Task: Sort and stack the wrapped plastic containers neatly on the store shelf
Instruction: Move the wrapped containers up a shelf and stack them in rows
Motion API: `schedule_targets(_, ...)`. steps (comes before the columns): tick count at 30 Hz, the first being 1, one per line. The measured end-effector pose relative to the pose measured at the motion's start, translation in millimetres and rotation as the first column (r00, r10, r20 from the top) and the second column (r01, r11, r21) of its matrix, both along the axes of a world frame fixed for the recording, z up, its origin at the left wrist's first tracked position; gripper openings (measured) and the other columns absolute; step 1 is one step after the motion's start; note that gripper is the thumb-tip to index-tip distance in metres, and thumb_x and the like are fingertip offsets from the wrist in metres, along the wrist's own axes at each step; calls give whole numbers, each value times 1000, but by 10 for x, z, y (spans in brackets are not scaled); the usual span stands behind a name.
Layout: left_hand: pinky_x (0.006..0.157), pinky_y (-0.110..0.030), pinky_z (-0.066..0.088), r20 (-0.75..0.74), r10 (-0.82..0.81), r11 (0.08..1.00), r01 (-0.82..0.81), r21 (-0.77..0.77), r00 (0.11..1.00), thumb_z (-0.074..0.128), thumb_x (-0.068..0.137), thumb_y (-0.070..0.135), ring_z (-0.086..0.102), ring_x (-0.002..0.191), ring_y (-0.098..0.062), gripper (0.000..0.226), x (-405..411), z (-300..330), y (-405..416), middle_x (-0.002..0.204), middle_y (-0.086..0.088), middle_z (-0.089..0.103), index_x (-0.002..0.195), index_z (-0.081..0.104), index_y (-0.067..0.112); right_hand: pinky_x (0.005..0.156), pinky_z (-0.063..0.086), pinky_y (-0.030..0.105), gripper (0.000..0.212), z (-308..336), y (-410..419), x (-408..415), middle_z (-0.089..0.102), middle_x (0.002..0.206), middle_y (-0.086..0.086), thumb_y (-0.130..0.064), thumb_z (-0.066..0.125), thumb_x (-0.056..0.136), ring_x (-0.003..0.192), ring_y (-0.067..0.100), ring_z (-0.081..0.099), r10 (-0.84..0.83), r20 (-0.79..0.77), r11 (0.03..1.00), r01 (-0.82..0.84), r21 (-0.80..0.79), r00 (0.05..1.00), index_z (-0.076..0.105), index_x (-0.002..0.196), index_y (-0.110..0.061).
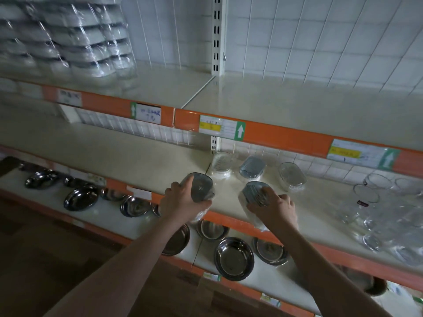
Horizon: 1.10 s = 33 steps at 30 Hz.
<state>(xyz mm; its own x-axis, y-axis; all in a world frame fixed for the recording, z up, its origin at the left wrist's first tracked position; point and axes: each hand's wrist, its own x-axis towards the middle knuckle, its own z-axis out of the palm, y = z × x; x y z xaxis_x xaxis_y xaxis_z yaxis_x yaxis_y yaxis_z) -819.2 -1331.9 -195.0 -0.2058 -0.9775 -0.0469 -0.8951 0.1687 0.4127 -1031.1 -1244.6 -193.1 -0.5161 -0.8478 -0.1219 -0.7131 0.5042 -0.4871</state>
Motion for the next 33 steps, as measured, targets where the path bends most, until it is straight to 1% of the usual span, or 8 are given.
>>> schedule_targets(5,94,-40,45,-29,-39,999,39,17,999,66,68,68,49,114,-31,91,669,355,181,121,-11,47,143,26,36,93,41,36,64,341,159,602,47,121,12,-56,64,77,113,29,43,37,-27,999,-38,-18,999,43,133,-34)
schedule_targets(8,93,-37,45,-44,-51,999,51,6,998,65,69,68,50,114,-29,90,1150,613,344,123,-9,46,144,25,38,93,42,37,65,577,294,1025,47,121,12,-56,65,76,113,30,43,50,-46,998,-52,-38,998,44,133,-33)
schedule_targets(14,91,-37,48,-46,-33,999,31,-37,998,64,67,71,52,110,-26,91,2196,1139,656,122,-8,46,143,26,38,90,45,38,60,1100,480,1897,53,119,13,-57,65,75,109,31,47,86,-87,990,-94,-101,993,49,127,-30)
schedule_targets(19,95,-38,46,-68,8,998,-12,-62,998,67,69,67,49,114,-25,91,2961,1627,832,127,-9,45,144,26,36,91,43,36,64,1588,552,2572,52,122,13,-56,66,76,113,30,47,134,-119,975,-153,-164,984,46,132,-31)
schedule_targets(24,96,-37,44,-106,-10,996,0,-91,994,68,71,63,48,117,-26,92,3456,2027,976,132,-9,42,147,24,35,91,46,37,64,1982,561,2974,52,119,10,-58,66,76,110,28,49,187,-129,947,-213,-241,974,43,133,-39)
schedule_targets(28,95,-34,43,-120,-58,993,45,-105,991,71,70,60,48,117,-23,93,3797,2250,1002,134,-6,42,146,25,36,88,50,40,65,2166,451,3145,59,116,5,-56,67,74,105,25,54,225,-138,902,-260,-344,964,46,132,-38)
schedule_targets(31,98,-35,42,-120,-78,989,62,-131,990,72,70,58,47,119,-22,90,3966,2359,921,134,-4,43,145,26,38,83,51,34,64,2213,291,3223,61,117,3,-52,70,73,103,22,56,262,-145,890,-297,-347,954,50,131,-33)
schedule_targets(33,100,-37,42,-126,-74,989,56,-138,989,73,69,58,48,119,-21,89,4052,2410,794,134,-4,43,144,28,40,84,50,36,67,2236,147,3263,61,117,4,-54,71,69,103,23,56,269,-129,887,-298,-352,955,50,130,-34)
